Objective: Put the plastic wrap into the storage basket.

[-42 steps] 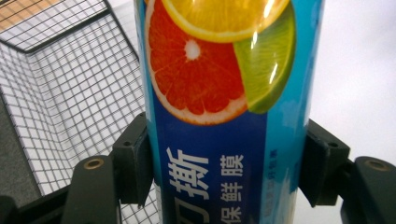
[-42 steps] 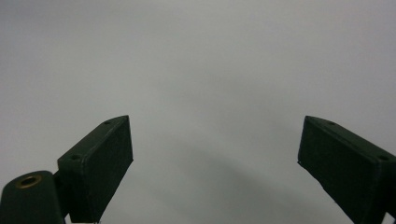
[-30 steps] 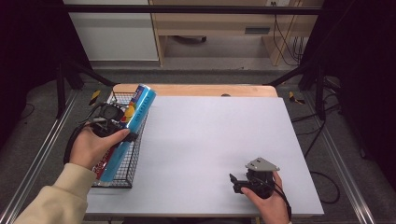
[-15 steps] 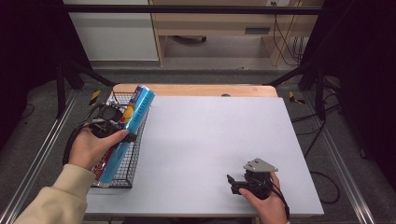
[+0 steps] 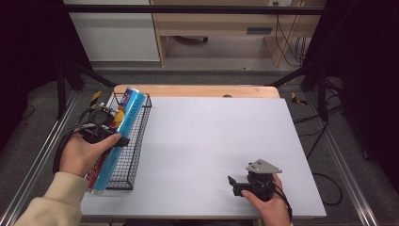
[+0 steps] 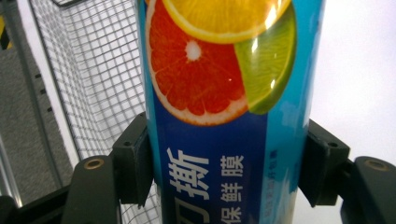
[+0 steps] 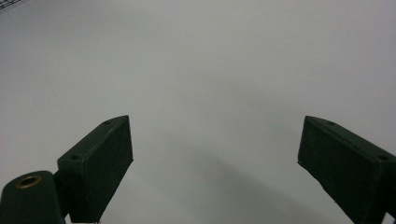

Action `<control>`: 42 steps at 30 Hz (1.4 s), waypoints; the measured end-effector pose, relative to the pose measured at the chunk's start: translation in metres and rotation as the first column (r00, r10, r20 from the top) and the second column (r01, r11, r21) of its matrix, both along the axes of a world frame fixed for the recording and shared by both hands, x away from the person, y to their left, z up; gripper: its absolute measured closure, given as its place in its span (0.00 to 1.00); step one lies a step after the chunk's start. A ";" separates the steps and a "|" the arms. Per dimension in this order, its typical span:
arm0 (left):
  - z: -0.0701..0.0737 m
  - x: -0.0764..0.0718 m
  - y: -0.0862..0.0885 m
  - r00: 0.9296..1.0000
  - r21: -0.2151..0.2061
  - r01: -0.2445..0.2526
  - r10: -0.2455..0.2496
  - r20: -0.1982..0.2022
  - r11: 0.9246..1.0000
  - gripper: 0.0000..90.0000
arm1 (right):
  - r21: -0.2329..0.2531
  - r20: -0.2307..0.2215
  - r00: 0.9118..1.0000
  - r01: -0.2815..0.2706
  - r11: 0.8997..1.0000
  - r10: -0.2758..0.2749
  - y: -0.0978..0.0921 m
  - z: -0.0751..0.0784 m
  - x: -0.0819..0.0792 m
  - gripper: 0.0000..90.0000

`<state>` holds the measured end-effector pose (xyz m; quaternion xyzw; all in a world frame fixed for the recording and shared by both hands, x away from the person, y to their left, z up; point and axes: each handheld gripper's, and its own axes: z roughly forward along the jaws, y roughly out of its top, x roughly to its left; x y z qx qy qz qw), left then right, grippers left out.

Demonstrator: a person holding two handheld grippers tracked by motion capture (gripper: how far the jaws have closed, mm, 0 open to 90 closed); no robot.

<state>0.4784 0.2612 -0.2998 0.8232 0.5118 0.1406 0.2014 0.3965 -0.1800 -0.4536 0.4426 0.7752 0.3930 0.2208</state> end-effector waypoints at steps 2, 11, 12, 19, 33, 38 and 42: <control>-0.001 -0.002 0.002 1.000 0.004 -0.006 0.006 -0.004 1.000 0.35 | -0.005 0.005 1.000 0.003 1.000 -0.003 0.003 0.001 -0.001 0.12; -0.004 -0.005 0.012 0.999 0.015 -0.029 0.029 -0.024 0.999 0.35 | -0.028 -0.007 1.000 -0.012 1.000 0.012 0.007 0.000 -0.001 0.12; -0.004 -0.004 0.012 0.999 0.015 -0.028 0.029 -0.024 0.999 0.35 | -0.026 -0.004 1.000 -0.011 1.000 0.010 0.007 0.000 -0.001 0.12; -0.008 -0.002 0.014 0.999 0.014 -0.032 0.032 -0.031 0.999 0.35 | -0.026 -0.009 1.000 -0.012 1.000 0.011 0.007 -0.001 0.000 0.12; -0.012 -0.003 0.021 0.998 0.003 -0.044 0.044 -0.035 0.999 0.35 | -0.028 -0.009 1.000 -0.010 1.000 0.010 0.006 -0.001 0.000 0.12; -0.013 -0.002 0.024 0.998 0.001 -0.045 0.045 -0.034 0.999 0.35 | -0.029 -0.008 1.000 -0.010 1.000 0.010 0.006 -0.001 0.000 0.12; -0.015 -0.001 0.026 0.998 -0.008 -0.057 0.057 -0.036 0.998 0.35 | -0.031 -0.008 1.000 -0.015 0.999 0.014 0.006 -0.002 0.001 0.12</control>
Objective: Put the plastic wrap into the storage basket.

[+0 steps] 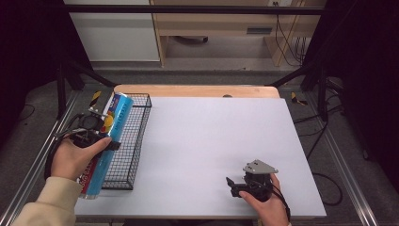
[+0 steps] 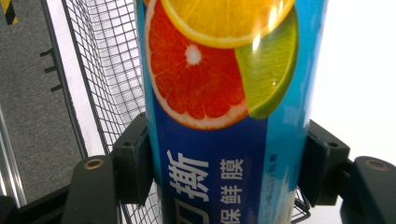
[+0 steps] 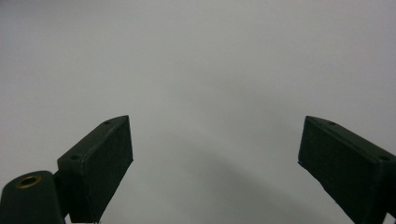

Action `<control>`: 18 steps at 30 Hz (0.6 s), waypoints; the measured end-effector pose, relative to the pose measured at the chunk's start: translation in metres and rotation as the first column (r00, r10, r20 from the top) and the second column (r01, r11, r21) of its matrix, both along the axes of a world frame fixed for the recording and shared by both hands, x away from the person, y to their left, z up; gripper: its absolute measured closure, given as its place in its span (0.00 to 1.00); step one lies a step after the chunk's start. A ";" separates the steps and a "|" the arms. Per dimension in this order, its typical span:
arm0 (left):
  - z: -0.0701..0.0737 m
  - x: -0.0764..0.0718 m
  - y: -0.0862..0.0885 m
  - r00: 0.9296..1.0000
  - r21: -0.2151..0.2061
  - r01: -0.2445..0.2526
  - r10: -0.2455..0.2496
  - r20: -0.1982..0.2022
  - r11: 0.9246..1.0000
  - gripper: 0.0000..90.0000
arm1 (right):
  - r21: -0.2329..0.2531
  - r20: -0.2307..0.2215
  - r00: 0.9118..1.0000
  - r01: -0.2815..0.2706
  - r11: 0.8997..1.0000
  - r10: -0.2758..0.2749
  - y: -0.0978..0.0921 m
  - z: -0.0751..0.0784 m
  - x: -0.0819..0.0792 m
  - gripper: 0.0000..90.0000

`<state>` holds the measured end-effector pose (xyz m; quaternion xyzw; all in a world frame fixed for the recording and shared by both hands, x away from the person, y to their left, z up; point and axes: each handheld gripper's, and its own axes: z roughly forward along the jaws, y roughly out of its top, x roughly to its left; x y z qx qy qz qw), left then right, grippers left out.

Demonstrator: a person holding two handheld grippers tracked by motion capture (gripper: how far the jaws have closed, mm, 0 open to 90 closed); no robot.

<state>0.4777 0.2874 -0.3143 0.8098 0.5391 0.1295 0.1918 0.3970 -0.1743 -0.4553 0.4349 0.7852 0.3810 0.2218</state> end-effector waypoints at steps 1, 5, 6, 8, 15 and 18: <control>0.000 0.000 0.001 1.000 -0.001 -0.006 0.006 0.001 1.000 0.35 | 0.002 -0.004 1.000 0.002 1.000 -0.002 0.000 0.000 0.000 0.12; -0.001 0.002 0.003 1.000 -0.002 -0.007 0.006 -0.004 1.000 0.35 | 0.004 -0.004 1.000 0.003 1.000 -0.003 0.001 0.000 0.000 0.12; -0.001 0.002 0.003 1.000 -0.001 -0.006 0.006 -0.001 1.000 0.35 | 0.004 -0.005 1.000 0.004 1.000 -0.004 0.001 0.000 0.000 0.12; -0.001 0.002 0.002 1.000 0.000 -0.006 0.006 0.002 1.000 0.35 | 0.001 0.000 1.000 0.003 1.000 -0.003 0.000 0.000 0.000 0.12; -0.004 0.006 0.003 1.000 -0.007 -0.014 0.014 -0.009 1.000 0.35 | 0.003 -0.005 1.000 -0.002 1.000 0.002 0.001 0.000 0.000 0.12; -0.006 0.008 0.004 1.000 -0.012 -0.013 0.013 -0.012 1.000 0.35 | 0.003 -0.004 1.000 -0.001 1.000 0.001 0.000 0.000 0.000 0.12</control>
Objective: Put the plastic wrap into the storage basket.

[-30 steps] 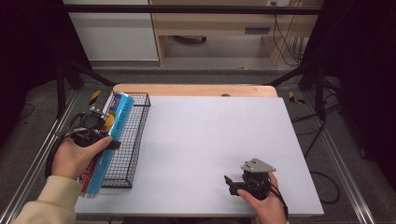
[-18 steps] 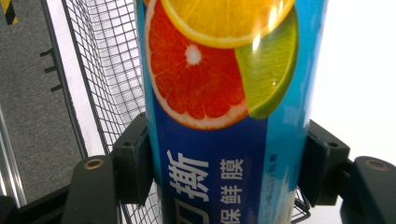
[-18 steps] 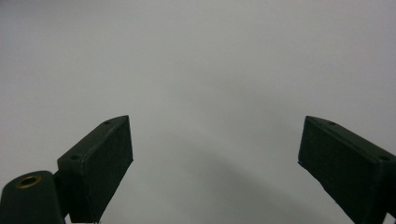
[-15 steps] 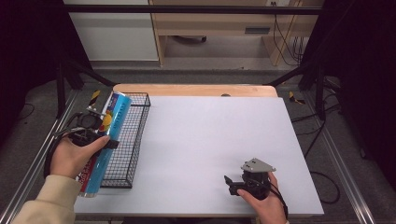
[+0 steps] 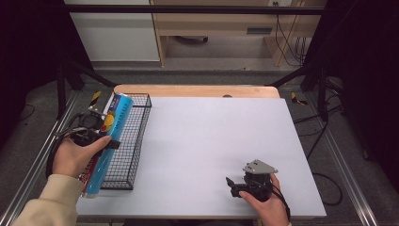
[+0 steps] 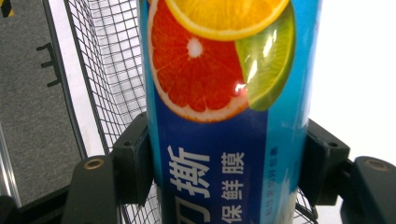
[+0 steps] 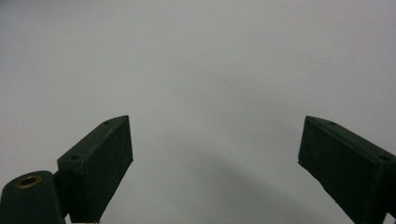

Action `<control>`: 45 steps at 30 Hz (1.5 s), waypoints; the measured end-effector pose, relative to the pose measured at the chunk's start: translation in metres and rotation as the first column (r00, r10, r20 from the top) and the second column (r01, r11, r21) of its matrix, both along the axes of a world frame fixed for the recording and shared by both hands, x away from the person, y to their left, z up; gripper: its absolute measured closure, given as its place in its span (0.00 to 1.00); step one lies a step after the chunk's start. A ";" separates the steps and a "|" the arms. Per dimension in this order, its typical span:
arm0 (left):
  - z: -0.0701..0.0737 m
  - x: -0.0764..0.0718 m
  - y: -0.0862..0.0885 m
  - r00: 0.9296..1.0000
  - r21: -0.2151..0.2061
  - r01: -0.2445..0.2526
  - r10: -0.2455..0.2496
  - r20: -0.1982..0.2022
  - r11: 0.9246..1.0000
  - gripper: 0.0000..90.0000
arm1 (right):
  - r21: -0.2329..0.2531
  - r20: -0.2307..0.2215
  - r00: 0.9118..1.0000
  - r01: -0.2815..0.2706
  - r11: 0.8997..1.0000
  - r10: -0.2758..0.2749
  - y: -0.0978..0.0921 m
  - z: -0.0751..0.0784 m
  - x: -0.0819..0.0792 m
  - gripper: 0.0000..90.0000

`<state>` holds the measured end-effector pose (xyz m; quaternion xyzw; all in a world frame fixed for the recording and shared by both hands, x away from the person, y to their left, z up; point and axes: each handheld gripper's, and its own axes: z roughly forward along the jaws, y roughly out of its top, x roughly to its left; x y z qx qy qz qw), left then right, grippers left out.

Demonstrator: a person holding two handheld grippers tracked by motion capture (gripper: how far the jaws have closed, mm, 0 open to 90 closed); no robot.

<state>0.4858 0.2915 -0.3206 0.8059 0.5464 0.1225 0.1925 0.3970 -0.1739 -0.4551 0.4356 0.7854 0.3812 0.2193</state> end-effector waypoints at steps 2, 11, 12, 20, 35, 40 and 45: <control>-0.001 0.001 0.000 1.000 0.002 0.000 0.000 -0.003 1.000 0.35 | -0.003 0.000 1.000 0.000 1.000 0.000 0.000 0.000 0.000 0.12; -0.012 0.010 -0.002 1.000 0.011 -0.003 0.003 -0.023 1.000 0.35 | -0.007 0.004 1.000 -0.009 1.000 0.009 0.001 0.001 -0.001 0.11; -0.013 0.011 -0.001 1.000 0.012 -0.005 0.005 -0.023 1.000 0.35 | -0.010 0.008 1.000 -0.012 1.000 0.012 0.001 0.001 0.000 0.11; -0.018 0.014 0.001 0.999 0.006 -0.015 0.015 -0.029 1.000 0.35 | -0.008 0.001 1.000 -0.011 1.000 0.011 0.001 0.001 0.000 0.11; -0.029 0.019 0.004 0.998 0.017 -0.021 0.022 -0.058 1.000 0.35 | -0.009 -0.004 1.000 -0.013 1.000 0.013 0.001 0.000 0.001 0.11; -0.032 0.020 0.007 0.997 0.016 -0.033 0.034 -0.066 0.999 0.35 | -0.011 -0.006 1.000 -0.011 1.000 0.011 0.001 0.000 0.001 0.11; -0.035 0.020 0.010 0.996 0.019 -0.040 0.041 -0.073 0.999 0.35 | -0.014 -0.009 1.000 -0.015 1.000 0.015 0.001 -0.001 0.001 0.11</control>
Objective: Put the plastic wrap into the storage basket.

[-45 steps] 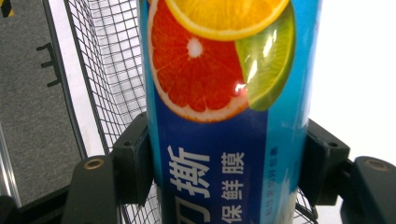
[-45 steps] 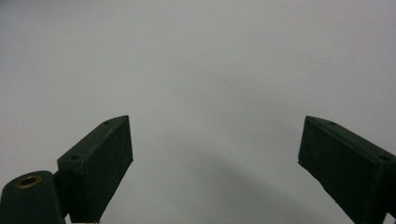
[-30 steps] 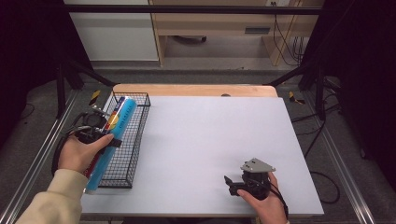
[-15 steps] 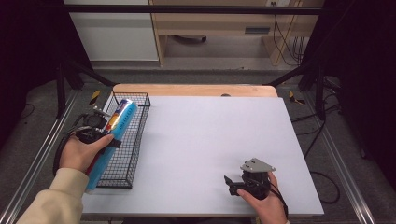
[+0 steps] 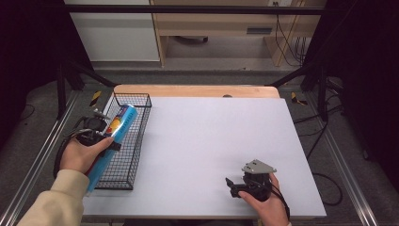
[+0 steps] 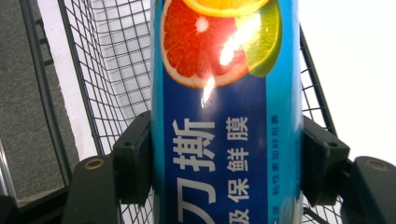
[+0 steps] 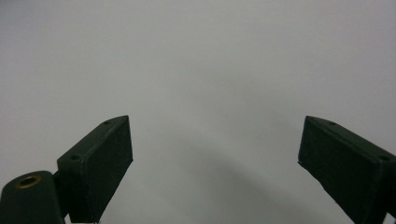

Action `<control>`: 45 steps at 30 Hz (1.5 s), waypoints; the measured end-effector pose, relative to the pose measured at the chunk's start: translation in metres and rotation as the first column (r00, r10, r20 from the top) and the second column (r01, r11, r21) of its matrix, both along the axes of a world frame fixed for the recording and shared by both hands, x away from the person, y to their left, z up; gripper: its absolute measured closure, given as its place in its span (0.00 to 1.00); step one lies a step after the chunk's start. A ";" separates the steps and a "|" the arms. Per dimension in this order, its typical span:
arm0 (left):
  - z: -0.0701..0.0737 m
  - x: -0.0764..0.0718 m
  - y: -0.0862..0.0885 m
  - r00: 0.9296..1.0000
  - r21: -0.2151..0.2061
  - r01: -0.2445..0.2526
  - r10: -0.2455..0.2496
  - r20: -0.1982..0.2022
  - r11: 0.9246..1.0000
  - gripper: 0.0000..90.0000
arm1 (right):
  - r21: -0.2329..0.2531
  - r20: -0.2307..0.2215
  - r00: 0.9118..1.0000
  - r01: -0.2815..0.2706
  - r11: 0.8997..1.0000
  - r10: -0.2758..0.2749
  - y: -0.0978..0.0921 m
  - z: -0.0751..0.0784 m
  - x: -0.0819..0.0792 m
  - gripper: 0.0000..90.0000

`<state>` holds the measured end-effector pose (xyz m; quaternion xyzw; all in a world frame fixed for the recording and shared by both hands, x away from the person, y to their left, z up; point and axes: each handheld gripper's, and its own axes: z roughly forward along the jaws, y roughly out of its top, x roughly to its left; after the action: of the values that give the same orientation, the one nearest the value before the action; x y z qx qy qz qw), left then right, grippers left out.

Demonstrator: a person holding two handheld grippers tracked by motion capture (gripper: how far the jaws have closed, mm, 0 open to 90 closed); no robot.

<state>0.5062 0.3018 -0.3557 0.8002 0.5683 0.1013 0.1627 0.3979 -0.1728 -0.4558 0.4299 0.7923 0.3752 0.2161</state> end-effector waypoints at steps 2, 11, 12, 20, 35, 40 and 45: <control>-0.001 0.000 0.002 1.000 0.001 -0.001 0.001 -0.002 1.000 0.35 | 0.000 0.001 1.000 0.001 1.000 -0.001 0.000 0.000 0.000 0.12; -0.005 0.000 0.003 1.000 -0.005 -0.011 0.011 -0.008 1.000 0.35 | 0.002 -0.002 1.000 -0.003 1.000 0.003 0.001 0.000 0.000 0.11; -0.005 0.000 0.004 1.000 -0.009 -0.013 0.013 -0.010 1.000 0.35 | 0.001 -0.004 1.000 -0.004 1.000 0.004 0.001 0.000 0.000 0.11; -0.008 0.001 0.005 1.000 -0.008 -0.018 0.017 -0.020 1.000 0.35 | 0.000 -0.002 1.000 -0.005 1.000 0.005 0.000 0.000 0.000 0.11; -0.014 0.006 0.005 0.998 0.008 -0.018 0.018 -0.057 1.000 0.35 | 0.000 -0.004 1.000 -0.005 1.000 0.005 0.000 0.000 0.000 0.11; -0.016 0.008 0.005 0.997 0.019 -0.019 0.021 -0.070 1.000 0.35 | -0.003 -0.003 1.000 -0.007 1.000 0.007 0.000 -0.001 0.000 0.11; -0.018 0.011 0.002 0.996 0.032 -0.008 0.011 -0.085 0.999 0.35 | -0.003 -0.007 1.000 -0.005 1.000 0.005 0.001 -0.001 0.000 0.11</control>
<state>0.5174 0.3037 -0.3737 0.8036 0.5768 0.0769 0.1252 0.3980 -0.1717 -0.4567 0.4291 0.7946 0.3730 0.2131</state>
